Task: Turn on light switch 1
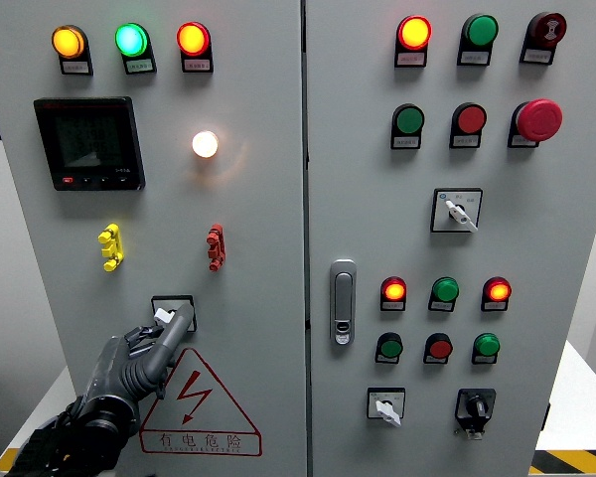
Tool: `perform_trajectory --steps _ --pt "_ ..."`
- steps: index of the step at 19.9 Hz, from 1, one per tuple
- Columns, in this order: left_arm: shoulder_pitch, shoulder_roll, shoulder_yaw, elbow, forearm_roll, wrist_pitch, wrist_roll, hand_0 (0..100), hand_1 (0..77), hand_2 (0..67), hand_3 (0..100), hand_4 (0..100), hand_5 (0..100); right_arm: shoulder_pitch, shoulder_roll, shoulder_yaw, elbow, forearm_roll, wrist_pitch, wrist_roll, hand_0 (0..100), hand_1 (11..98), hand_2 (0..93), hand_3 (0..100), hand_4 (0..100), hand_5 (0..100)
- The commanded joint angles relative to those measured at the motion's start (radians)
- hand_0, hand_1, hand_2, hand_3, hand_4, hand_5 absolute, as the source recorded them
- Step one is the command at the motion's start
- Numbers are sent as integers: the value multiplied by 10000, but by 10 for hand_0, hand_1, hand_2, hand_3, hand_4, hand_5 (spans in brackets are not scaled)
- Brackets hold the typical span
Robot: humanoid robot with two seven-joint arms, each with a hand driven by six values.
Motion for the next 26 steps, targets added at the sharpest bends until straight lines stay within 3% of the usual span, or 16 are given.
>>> perform_trajectory --steps 1,5,10,12,16,18,21,24,25,26 --pt "19 0 -16 -24 -1 2 -8 0 456 458 900 1000 965 0 5 0 0 0 8 0 0 198 0 197 194 105" --pt "264 -15 -16 -145 -1 -13 -69 0 456 450 900 1000 965 0 5 0 0 0 8 0 0 198 0 197 194 105" --pt "1015 61 -31 -453 -46 -289 -666 0 464 401 860 1000 929 0 -10 1 0 0 8 0 0 189 0 197 194 105" --pt "1245 76 -46 -438 -139 -320 -1201 0 475 380 837 991 883 0 -10 16 0 0 -7 0 0 193 0 197 194 105" --pt "2149 199 -47 -438 -1072 -810 -2550 0 452 340 763 852 713 0 5 0 0 0 8 0 0 194 0 197 194 105" --pt "2763 398 -16 -331 -1715 -1116 -3669 0 415 322 743 829 711 0 -10 0 0 0 8 0 0 198 0 197 194 105" --pt "3683 857 -31 20 -2912 -2020 -4897 0 340 299 686 779 681 0 -10 0 0 0 -7 0 0 180 0 197 194 105" --pt "4465 1165 106 710 -3176 -2145 -5956 0 280 277 626 722 652 0 -10 0 0 0 8 0 0 197 0 197 194 105" --pt "4741 1333 244 1001 -3267 -2207 -6157 0 245 270 618 720 655 0 5 0 0 0 8 0 0 197 0 197 194 105" --pt "5048 1623 412 1399 -3526 -2298 -6356 0 234 268 614 719 656 0 5 0 0 0 -7 0 0 197 0 197 194 105"
